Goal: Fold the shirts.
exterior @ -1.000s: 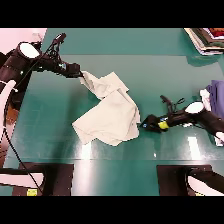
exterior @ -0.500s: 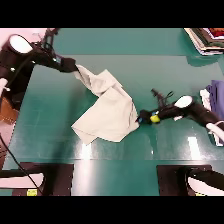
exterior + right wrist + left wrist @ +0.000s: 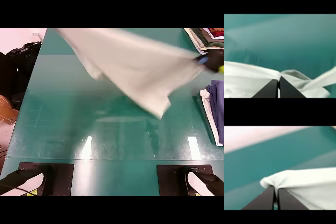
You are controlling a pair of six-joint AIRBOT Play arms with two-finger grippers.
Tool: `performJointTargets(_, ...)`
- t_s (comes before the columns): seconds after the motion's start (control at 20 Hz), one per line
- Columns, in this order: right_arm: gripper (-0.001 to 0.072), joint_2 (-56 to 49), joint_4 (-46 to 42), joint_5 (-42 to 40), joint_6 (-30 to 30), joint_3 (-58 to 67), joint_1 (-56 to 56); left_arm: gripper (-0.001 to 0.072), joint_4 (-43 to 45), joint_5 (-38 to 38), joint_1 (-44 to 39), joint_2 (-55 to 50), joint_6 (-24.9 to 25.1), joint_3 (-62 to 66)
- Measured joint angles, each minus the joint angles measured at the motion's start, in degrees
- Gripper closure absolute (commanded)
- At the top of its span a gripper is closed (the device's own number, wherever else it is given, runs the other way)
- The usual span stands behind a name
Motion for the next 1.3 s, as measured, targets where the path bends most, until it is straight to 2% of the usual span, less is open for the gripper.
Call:
performJointTargets(0.2,0.0696,3.8,-0.7,2.4,-1.8,10.6,-5.1,0.0681,0.3,0.5,0.0,7.1,0.0,3.8)
performJointTargets(0.5,0.0696,5.0,-2.2,5.9,-4.2,25.0,-7.0,0.0681,-0.1,1.5,0.0,16.0,-0.1,5.8)
performJointTargets(0.65,0.0696,3.3,-5.3,9.4,-4.6,32.8,-7.2,0.0682,-1.6,0.6,0.0,18.6,-0.6,7.2)
performJointTargets(0.8,0.0696,-1.6,-7.5,15.2,-4.7,39.3,-7.3,0.0682,-2.2,-3.6,0.0,19.1,-2.0,5.7)
performJointTargets(0.9,0.0696,-5.4,-8.0,17.9,-4.6,39.8,-6.6,0.0682,-1.0,-7.2,0.0,17.8,-3.2,2.1)
performJointTargets(1.1,0.0696,-16.2,-9.2,20.6,-4.4,33.1,-2.5,0.0681,0.9,-13.5,0.0,11.5,-4.3,-9.8)
performJointTargets(1.2,0.0696,-22.4,-9.6,20.1,-4.3,29.2,-0.2,0.0681,1.5,-13.6,0.0,6.9,-4.5,-16.7)
performJointTargets(1.3,0.0696,-29.2,-10.5,17.7,-4.3,26.1,1.9,0.0680,1.8,-10.4,0.0,0.7,-4.5,-23.5)
